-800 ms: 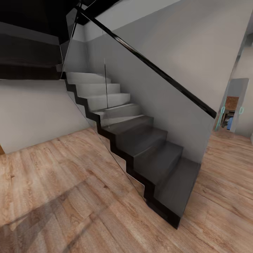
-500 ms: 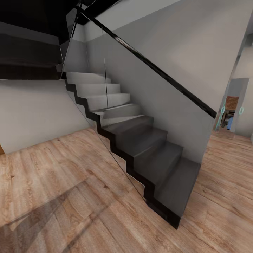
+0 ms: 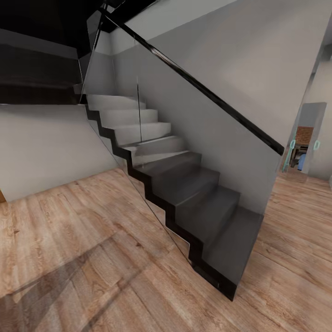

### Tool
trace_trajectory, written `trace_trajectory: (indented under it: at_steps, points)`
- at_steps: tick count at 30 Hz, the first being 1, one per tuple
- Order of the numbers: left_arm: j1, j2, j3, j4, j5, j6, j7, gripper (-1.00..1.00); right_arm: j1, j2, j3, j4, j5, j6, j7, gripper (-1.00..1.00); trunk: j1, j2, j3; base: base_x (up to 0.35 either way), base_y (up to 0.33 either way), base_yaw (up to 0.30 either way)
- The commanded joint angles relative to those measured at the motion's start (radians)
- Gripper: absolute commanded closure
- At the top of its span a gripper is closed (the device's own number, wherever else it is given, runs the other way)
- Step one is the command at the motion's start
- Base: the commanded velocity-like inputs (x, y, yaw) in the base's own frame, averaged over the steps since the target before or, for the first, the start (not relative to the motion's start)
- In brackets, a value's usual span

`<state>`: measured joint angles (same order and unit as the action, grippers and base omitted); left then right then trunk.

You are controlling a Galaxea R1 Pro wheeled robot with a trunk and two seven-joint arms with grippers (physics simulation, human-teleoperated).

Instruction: Put the three can of soda from the living room inside the tash can in the kitchen.

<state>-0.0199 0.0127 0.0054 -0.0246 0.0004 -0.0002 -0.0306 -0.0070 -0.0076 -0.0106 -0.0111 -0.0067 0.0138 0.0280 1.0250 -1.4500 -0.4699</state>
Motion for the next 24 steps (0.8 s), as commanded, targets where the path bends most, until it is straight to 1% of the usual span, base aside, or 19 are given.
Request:
trace_trajectory:
  at_steps: [1, 3, 5, 7, 8, 9, 10, 11, 13, 14, 15, 16, 17, 18, 19, 22, 23, 24]
  points:
    - [-0.006, 0.006, -0.001, -0.006, 0.000, -0.006, -0.006, -1.00, -0.002, -0.006, 0.006, -0.006, 0.005, -0.006, 0.006, -1.00, 0.000, 0.000, 0.000, 0.000, 0.000, 0.000]
    - [-0.017, 0.014, -0.002, -0.017, 0.000, -0.017, -0.017, -1.00, -0.005, -0.017, 0.014, -0.017, 0.010, -0.017, 0.017, -1.00, 0.000, 0.000, 0.000, 0.000, 0.000, 0.000]
    - [-0.025, 0.016, -0.003, -0.029, 0.000, -0.028, -0.028, -1.00, -0.006, -0.028, 0.017, -0.028, 0.011, -0.028, 0.028, -1.00, 0.000, 0.000, 0.000, 0.000, 0.000, 0.000]
    - [-0.024, 0.019, -0.003, -0.040, 0.001, -0.017, -0.039, -1.00, -0.006, -0.039, 0.023, -0.040, 0.013, -0.039, 0.039, -1.00, 0.000, 0.000, 0.000, 0.000, 0.000, 0.000]
    - [-0.024, 0.019, -0.003, -0.045, 0.001, -0.011, -0.045, -1.00, -0.006, -0.040, 0.024, -0.045, 0.014, -0.045, 0.045, -1.00, 0.000, 0.000, 0.000, 0.000, 0.000, 0.000]
    - [-0.023, 0.019, -0.003, -0.645, 0.000, 0.153, -0.173, -1.00, -0.005, -0.040, 0.024, -0.482, 0.014, -0.213, 0.161, -1.00, 0.000, 0.000, 0.000, 0.000, 0.000, 0.000]
    - [-0.023, 0.019, -0.003, -0.708, 0.000, 0.183, -0.174, -1.00, -0.005, -0.040, 0.025, -0.519, 0.014, -0.210, 0.163, -1.00, 0.000, 0.000, 0.000, 0.000, 0.000, 0.000]
    - [-0.022, 0.019, -0.003, -0.836, 0.000, 0.246, -0.176, -1.00, -0.003, -0.041, 0.026, -0.592, 0.015, -0.189, 0.165, -1.00, 0.000, 0.000, 0.000, 0.000, 0.000, 0.000]
    - [-0.017, 0.019, -0.003, -0.961, 0.000, 0.310, -0.177, -1.00, -0.001, -0.041, 0.026, -0.670, 0.015, -0.149, 0.167, -1.00, 0.000, 0.000, 0.000, 0.000, 0.000, 0.000]
    - [-0.012, 0.018, -0.004, -1.076, 0.000, 0.368, -0.178, -1.00, 0.001, -0.042, 0.027, -0.758, 0.015, -0.098, 0.169, -1.00, 0.000, 0.000, 0.000, 0.000, 0.000, 0.000]
    - [-0.010, 0.018, -0.004, -1.129, 0.000, 0.394, -0.178, -1.00, 0.002, -0.042, 0.027, -0.807, 0.015, -0.069, 0.172, -1.00, 0.000, 0.000, 0.000, 0.000, 0.000, 0.000]
    - [-0.007, 0.016, -0.003, -1.233, 0.000, 0.445, -0.179, -1.00, 0.004, -0.042, 0.025, -0.938, 0.014, 0.001, 0.189, -1.00, 0.000, 0.000, 0.000, 0.000, 0.000, 0.000]
    - [-0.006, 0.015, -0.002, -1.359, 0.000, 0.509, -0.179, -1.00, 0.018, -0.043, 0.021, -1.139, 0.013, 0.105, 0.232, -1.00, 0.000, 0.000, 0.000, 0.000, 0.000, 0.000]
    - [-0.006, 0.014, 0.000, -1.394, 0.000, 0.527, -0.179, -1.00, 0.027, -0.043, 0.019, -1.201, 0.013, 0.138, 0.249, -1.00, 0.000, 0.000, 0.000, 0.000, 0.000, 0.000]
    - [-0.005, 0.014, 0.002, -1.455, 0.002, 0.555, -0.179, -1.00, 0.047, -0.043, 0.015, -1.316, 0.013, 0.200, 0.281, -1.00, 0.000, 0.000, 0.000, 0.000, 0.000, 0.000]
    - [-0.005, 0.014, 0.003, -1.510, 0.004, 0.585, -0.179, -1.00, 0.068, -0.043, 0.010, -1.444, 0.011, 0.269, 0.318, -1.00, 0.000, 0.000, 0.000, 0.000, 0.000, 0.000]
    - [-0.020, 0.015, 0.003, -1.545, 0.005, 0.616, -0.179, -1.00, 0.072, -0.042, 0.007, -1.522, 0.009, 0.313, 0.345, -1.00, 0.000, 0.000, 0.000, 0.000, 0.000, 0.000]
    - [-0.026, 0.015, 0.003, -1.549, 0.005, 0.619, -0.178, -1.00, 0.070, -0.042, 0.007, -1.532, 0.009, 0.317, 0.348, -1.00, 0.000, 0.000, 0.000, 0.000, 0.000, 0.000]
